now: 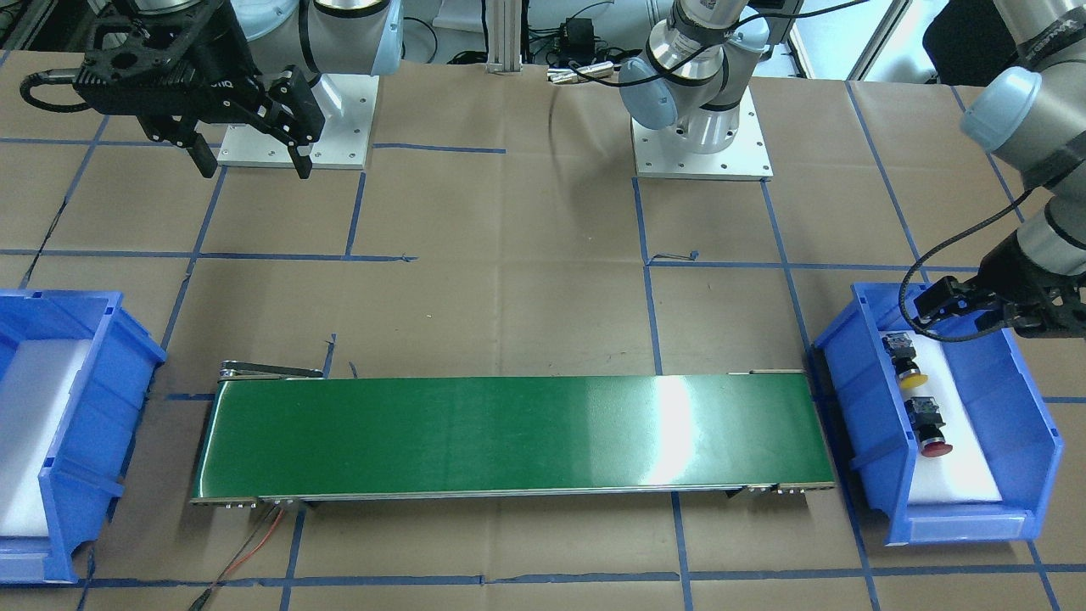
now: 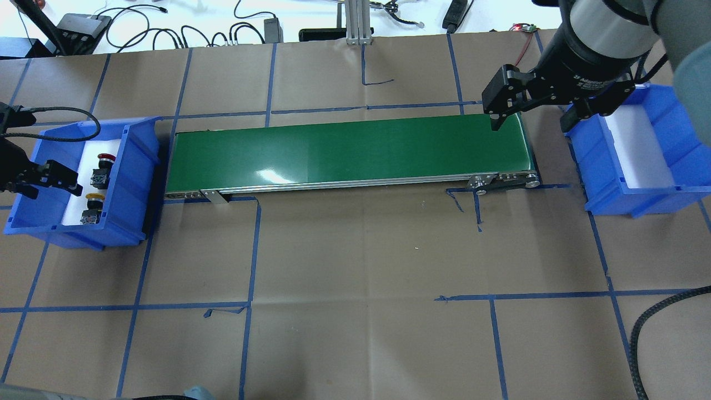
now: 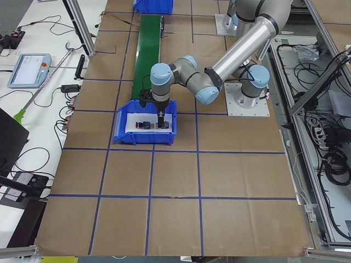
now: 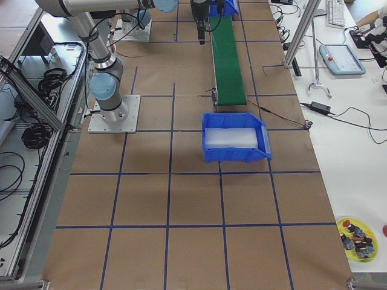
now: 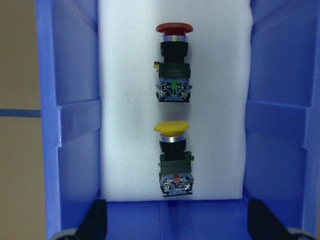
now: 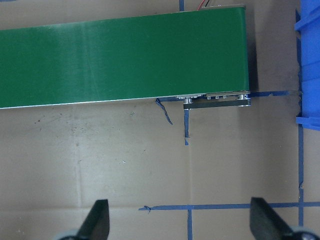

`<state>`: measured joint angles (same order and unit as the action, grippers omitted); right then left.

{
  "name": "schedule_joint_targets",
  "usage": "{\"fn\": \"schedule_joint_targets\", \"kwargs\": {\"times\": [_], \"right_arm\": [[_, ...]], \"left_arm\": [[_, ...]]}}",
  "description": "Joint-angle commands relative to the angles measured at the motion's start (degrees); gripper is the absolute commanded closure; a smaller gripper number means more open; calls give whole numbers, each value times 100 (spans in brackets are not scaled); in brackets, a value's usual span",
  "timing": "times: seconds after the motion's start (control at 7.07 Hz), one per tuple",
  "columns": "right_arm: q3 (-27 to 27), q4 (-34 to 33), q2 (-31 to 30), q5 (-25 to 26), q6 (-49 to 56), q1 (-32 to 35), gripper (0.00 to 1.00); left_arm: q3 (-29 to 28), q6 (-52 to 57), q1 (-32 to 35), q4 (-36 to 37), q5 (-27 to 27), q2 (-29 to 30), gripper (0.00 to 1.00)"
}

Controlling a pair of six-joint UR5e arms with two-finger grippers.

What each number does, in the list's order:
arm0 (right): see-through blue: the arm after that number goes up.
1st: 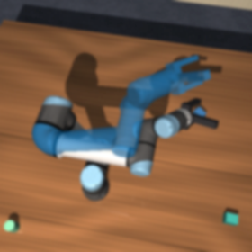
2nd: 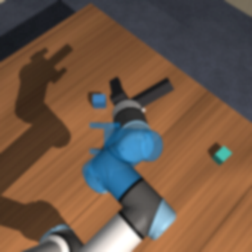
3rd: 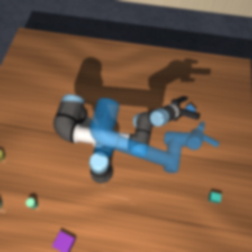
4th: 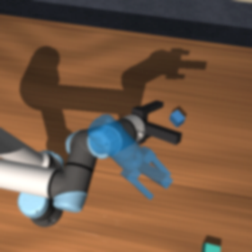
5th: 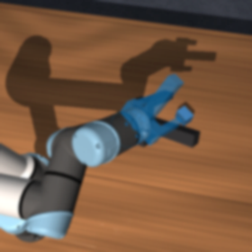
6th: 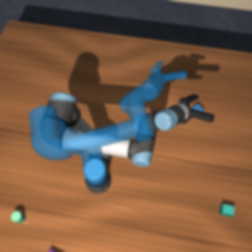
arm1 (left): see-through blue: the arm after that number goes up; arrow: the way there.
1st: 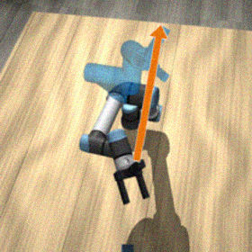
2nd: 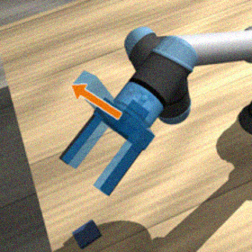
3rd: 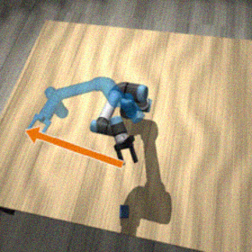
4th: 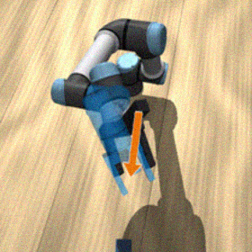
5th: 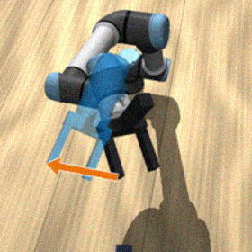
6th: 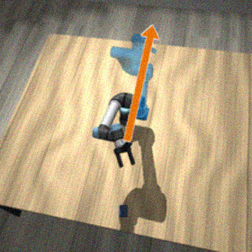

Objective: Transport two buttons from left to right
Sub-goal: 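Move the left gripper down into the bin over the yellow button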

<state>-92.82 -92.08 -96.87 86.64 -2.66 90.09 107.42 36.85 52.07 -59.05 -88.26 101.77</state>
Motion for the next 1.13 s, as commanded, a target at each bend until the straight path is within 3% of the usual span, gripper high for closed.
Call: {"fn": "schedule_joint_targets", "kwargs": {"times": [0.0, 0.99], "right_arm": [[0, 6, 1, -7, -15, 0, 0], [0, 15, -7, -68, -42, 0, 0]], "left_arm": [[402, 41, 14, 552, -7, 193, 1], [446, 165, 5, 948, -16, 572, 4]]}}
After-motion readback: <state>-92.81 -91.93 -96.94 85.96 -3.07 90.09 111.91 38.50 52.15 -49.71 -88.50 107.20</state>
